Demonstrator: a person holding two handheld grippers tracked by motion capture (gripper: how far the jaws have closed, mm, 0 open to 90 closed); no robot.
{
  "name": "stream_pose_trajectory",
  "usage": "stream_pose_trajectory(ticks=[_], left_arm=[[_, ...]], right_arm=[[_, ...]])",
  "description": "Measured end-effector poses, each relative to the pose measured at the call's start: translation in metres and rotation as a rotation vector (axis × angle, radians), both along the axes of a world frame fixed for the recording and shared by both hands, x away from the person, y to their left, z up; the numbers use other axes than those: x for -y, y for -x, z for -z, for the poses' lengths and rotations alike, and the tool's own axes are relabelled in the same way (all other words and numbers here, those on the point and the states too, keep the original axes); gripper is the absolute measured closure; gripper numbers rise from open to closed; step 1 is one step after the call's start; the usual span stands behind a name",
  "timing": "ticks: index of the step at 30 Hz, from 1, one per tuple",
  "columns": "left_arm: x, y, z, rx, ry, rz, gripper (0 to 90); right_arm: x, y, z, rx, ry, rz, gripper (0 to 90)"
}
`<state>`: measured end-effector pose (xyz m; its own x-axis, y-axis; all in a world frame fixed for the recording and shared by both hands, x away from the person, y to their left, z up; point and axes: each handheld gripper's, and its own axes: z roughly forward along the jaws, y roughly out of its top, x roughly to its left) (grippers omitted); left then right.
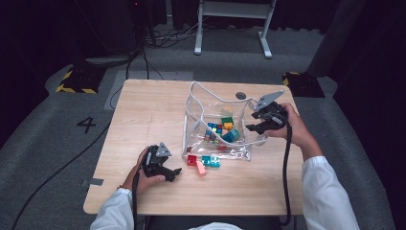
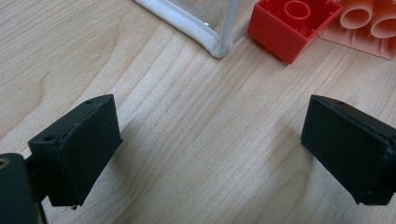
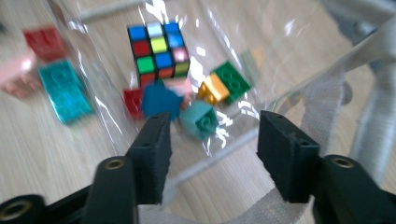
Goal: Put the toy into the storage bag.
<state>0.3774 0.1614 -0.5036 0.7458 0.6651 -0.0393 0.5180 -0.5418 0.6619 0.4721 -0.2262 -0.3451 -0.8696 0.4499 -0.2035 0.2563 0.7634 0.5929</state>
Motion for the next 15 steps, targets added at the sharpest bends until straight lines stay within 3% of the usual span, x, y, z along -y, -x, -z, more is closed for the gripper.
stream_pose_trajectory(ticks=[2,3,8,13,15], left_arm=[[0.0,0.0,0.0,0.0,0.0,0.0,4.8],[0.0,0.0,0.0,0.0,0.0,0.0,4.8],[0.0,0.0,0.0,0.0,0.001,0.0,4.8],[0.0,0.0,0.0,0.0,0.0,0.0,4.8],[0.0,0.0,0.0,0.0,0.0,0.0,4.8]], right_arm=[[0.004,0.009,-0.002,0.001,-0.055,0.021,40.8],[0.006,0.009,-0.002,0.029,-0.067,0.005,38.8],[0.014,0.021,-0.005,0.065,-0.118,0.037,32.0],[0.026,0.036,-0.014,0.087,-0.218,0.058,28.7],[0.031,0.042,-0.017,0.119,-0.248,0.071,28.1]])
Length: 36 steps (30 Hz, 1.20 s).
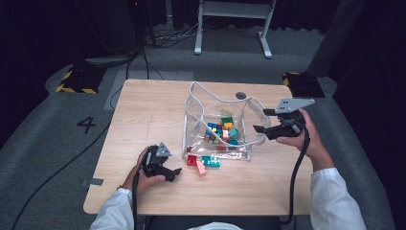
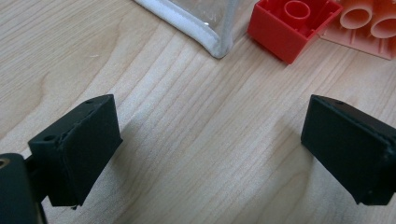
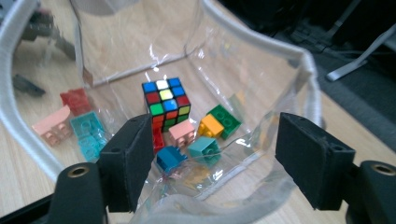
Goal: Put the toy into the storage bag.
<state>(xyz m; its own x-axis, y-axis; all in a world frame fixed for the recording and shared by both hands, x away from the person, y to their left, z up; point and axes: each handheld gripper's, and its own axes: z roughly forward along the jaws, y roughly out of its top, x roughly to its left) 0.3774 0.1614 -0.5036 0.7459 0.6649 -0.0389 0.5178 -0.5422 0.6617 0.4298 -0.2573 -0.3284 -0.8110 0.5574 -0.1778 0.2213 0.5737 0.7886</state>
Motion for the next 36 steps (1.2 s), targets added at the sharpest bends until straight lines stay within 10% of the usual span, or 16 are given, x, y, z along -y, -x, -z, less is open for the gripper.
stream_pose_trajectory(ticks=[15,25,36], left_arm=[[0.0,0.0,0.0,0.0,0.0,0.0,4.8],[0.0,0.0,0.0,0.003,-0.003,-0.001,4.8],[0.0,0.0,0.0,-0.001,-0.001,-0.002,4.9]], right_arm=[[0.047,0.046,0.029,0.063,-0.125,0.052,26.8],[0.049,0.058,0.1,-0.054,-0.131,0.064,30.0],[0.007,0.07,0.146,-0.154,-0.111,-0.064,39.1]])
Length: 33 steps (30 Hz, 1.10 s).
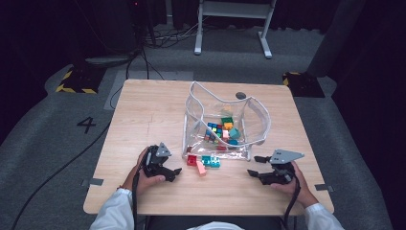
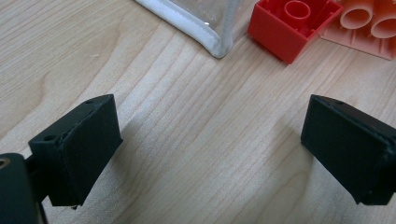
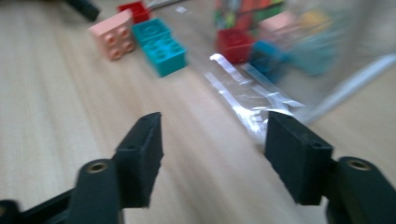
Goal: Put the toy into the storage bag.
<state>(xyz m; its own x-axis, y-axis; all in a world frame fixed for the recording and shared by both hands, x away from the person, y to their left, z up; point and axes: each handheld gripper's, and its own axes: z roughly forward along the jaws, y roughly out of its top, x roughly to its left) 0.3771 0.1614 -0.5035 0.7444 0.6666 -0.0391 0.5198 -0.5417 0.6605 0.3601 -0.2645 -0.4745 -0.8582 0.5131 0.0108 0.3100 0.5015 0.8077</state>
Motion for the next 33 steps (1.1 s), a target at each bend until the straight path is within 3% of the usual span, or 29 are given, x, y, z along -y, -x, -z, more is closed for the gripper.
stream_pose_trajectory(ticks=[2,5,6,7,11,15,18,20,22,29,30,33], left_arm=[[0.0,0.0,0.0,0.0,0.0,0.0,4.9],[0.0,0.0,0.0,0.0,0.0,0.0,4.9],[0.0,0.0,0.0,0.0,0.0,0.0,4.8],[0.0,0.0,0.0,0.0,0.0,0.0,4.9],[0.0,0.0,0.0,0.0,0.0,0.0,4.8],[0.0,0.0,0.0,-0.001,-0.005,0.003,4.8],[0.0,0.0,0.0,0.0,-0.004,0.003,4.8],[0.0,0.0,0.0,0.0,-0.004,0.003,4.8],[0.0,0.0,0.0,0.0,-0.004,0.003,4.8],[0.0,0.0,0.0,0.011,-0.011,0.005,4.9],[0.0,0.001,0.0,0.01,-0.01,0.005,4.8],[0.0,0.001,0.0,0.01,-0.009,0.006,4.8]], right_arm=[[-0.019,0.0,0.01,-0.007,0.078,-0.028,39.3],[-0.036,0.0,0.016,-0.002,0.096,-0.063,39.1],[-0.041,-0.001,0.017,0.001,0.098,-0.07,39.2],[-0.046,0.0,0.018,-0.039,0.093,-0.047,39.4],[-0.062,-0.009,0.023,-0.023,0.055,-0.078,39.6],[-0.077,-0.013,0.028,-0.052,0.073,-0.07,42.4],[-0.089,-0.014,0.028,-0.029,0.086,-0.047,41.5],[-0.096,-0.018,0.029,0.013,0.084,-0.079,38.9],[-0.102,-0.018,0.029,-0.022,0.077,-0.043,35.9],[-0.116,-0.025,0.028,0.002,0.09,-0.057,35.1],[-0.117,-0.023,0.028,-0.014,0.09,-0.041,35.0],[-0.121,-0.024,0.028,0.019,0.093,-0.069,34.3]])
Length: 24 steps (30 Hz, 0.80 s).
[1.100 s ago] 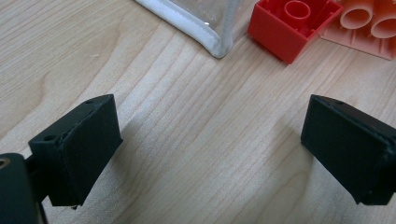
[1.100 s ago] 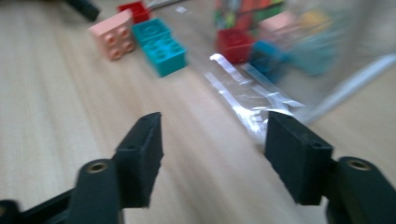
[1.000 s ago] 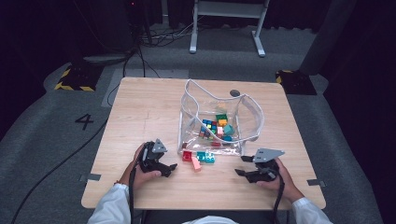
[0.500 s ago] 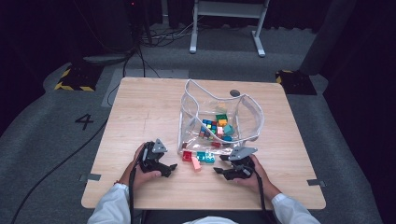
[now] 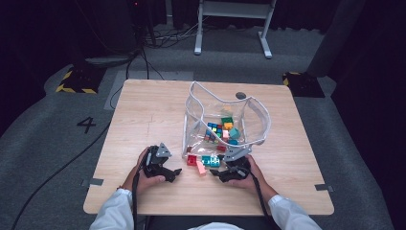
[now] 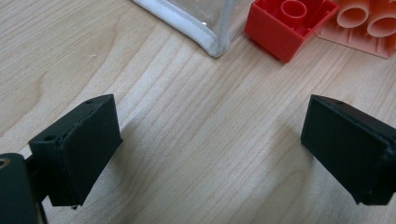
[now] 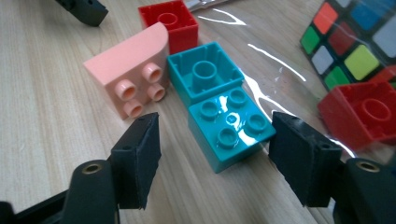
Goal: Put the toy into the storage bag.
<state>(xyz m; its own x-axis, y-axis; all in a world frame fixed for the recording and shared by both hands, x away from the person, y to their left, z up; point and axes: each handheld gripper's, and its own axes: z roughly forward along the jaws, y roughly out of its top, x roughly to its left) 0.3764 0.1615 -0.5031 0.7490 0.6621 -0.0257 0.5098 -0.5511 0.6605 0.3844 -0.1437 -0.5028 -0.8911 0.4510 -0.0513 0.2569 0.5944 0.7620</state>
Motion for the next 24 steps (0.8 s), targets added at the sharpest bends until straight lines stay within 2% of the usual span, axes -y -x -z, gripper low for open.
stream_pose_trajectory(ticks=[3,4,6,9,11,16,17,18,20,21,22,24], left_arm=[[0.0,0.0,0.0,0.0,0.0,0.0,4.8],[0.0,0.0,0.0,0.0,0.0,0.001,4.8],[0.0,0.0,0.0,0.001,-0.001,0.0,4.8],[0.0,0.0,0.0,0.0,0.0,0.001,4.8],[0.0,0.0,0.0,0.0,0.0,0.001,4.8],[0.0,0.0,0.0,0.008,-0.004,-0.005,4.6],[0.0,0.0,0.0,0.008,-0.004,-0.006,4.6],[0.0,0.0,0.0,0.008,-0.004,-0.006,4.6],[0.0,0.0,0.0,0.008,-0.004,-0.006,4.6],[0.0,0.0,0.0,0.008,-0.004,-0.006,4.6],[0.0,0.0,0.0,0.008,-0.004,-0.006,4.6],[0.0,0.0,0.0,0.008,-0.004,-0.006,4.6]], right_arm=[[-0.002,0.003,-0.001,-0.015,0.017,0.0,37.8],[-0.002,0.002,-0.001,-0.001,0.005,-0.021,41.9],[0.0,0.001,0.0,-0.029,-0.015,-0.041,51.8],[0.001,0.002,0.0,-0.02,-0.019,-0.066,57.0],[0.001,0.004,-0.001,-0.039,-0.013,-0.056,58.5],[0.003,0.005,0.0,-0.039,-0.021,-0.086,59.1],[0.005,0.007,-0.001,-0.049,-0.008,-0.081,59.2],[0.006,0.006,-0.001,-0.028,-0.014,-0.1,59.2],[0.011,0.01,-0.002,-0.049,-0.01,-0.072,59.2],[0.013,0.01,-0.001,-0.037,-0.006,-0.077,59.2],[0.018,0.012,-0.002,-0.045,0.001,-0.064,59.2],[0.026,0.013,-0.002,-0.022,-0.017,-0.078,59.2]])
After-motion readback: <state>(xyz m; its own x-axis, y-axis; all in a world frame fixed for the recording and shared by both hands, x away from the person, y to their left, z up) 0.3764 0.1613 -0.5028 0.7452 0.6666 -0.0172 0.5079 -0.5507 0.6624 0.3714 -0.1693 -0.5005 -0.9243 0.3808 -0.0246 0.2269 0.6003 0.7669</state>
